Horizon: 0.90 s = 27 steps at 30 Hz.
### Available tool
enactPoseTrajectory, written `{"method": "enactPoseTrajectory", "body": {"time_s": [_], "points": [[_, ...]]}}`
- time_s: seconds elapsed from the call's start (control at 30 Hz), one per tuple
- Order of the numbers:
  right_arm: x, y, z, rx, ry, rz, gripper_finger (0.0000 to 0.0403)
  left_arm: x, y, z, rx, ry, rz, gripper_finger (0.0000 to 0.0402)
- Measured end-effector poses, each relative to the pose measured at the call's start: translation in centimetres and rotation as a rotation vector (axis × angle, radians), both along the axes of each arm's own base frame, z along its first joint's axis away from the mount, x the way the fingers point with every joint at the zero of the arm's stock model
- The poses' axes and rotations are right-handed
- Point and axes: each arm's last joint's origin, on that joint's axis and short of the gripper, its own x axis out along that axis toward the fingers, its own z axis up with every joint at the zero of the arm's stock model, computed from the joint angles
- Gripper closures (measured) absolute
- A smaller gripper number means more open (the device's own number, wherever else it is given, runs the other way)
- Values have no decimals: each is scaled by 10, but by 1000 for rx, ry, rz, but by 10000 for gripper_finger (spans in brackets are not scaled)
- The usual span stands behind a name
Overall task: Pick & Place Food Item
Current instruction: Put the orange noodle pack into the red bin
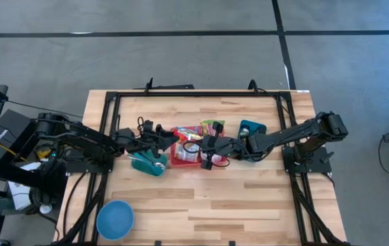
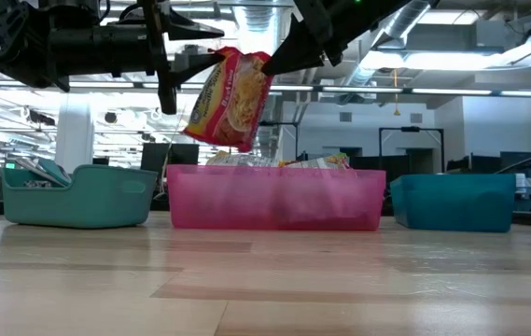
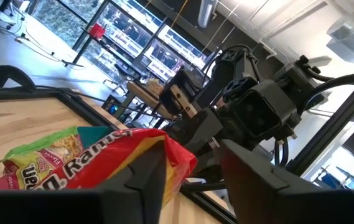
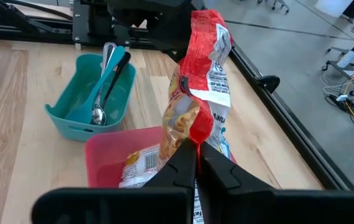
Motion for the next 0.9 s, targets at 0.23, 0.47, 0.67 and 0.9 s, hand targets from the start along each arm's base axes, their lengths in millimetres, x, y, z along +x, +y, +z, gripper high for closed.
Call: {"method": "enactPoseTrajectory", "body": {"time_s": [0.23, 0.47, 0.67, 0.9], "points": [[-2, -1, -1, -20, 22, -25, 403, 0, 0, 0, -4, -1, 1, 209], [-3, 1, -1, -28, 24, -32, 403, 0, 7, 0, 11, -2, -44, 185], [-4, 3, -2, -34, 38, -29, 403, 0, 11, 0, 18, -2, -70, 177], [-8, 6, 5, -47, 21, -47, 403, 0, 11, 0, 31, -2, -123, 173]]}}
